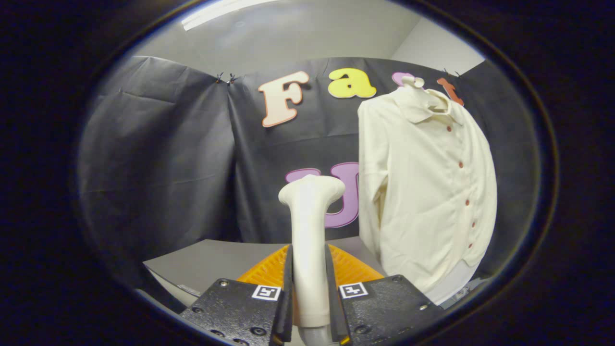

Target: Iron the clothes twice with a garment steamer, once on the left side and once on the right side.

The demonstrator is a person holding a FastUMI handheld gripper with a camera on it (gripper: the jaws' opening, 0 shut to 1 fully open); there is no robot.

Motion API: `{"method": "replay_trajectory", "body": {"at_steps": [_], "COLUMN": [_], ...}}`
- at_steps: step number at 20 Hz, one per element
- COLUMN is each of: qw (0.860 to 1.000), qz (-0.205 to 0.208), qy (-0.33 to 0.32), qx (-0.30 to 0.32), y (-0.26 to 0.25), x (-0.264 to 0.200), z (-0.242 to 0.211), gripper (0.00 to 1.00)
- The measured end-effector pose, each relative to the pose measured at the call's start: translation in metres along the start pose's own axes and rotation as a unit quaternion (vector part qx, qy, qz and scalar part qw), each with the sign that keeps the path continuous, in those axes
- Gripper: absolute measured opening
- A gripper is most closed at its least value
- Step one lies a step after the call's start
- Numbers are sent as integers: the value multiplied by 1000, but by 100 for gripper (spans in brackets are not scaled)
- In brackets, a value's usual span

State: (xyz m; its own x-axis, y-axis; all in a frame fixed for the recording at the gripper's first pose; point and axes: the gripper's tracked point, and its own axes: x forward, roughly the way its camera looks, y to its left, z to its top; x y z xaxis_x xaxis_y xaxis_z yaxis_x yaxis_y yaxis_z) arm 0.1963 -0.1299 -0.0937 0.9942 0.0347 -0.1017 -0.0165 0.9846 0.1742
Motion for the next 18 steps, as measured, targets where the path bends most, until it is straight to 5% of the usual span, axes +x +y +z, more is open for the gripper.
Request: {"method": "replay_trajectory", "body": {"at_steps": [9,15,18], "qw": [992,994,994], "qz": [-54,-64,-62], "qy": [-99,-90,-82], "qx": [-56,-2,-25], "y": [-120,-172,-183], "x": [-18,4,7], "z": [48,24,7], "gripper": [30,30,30]}}
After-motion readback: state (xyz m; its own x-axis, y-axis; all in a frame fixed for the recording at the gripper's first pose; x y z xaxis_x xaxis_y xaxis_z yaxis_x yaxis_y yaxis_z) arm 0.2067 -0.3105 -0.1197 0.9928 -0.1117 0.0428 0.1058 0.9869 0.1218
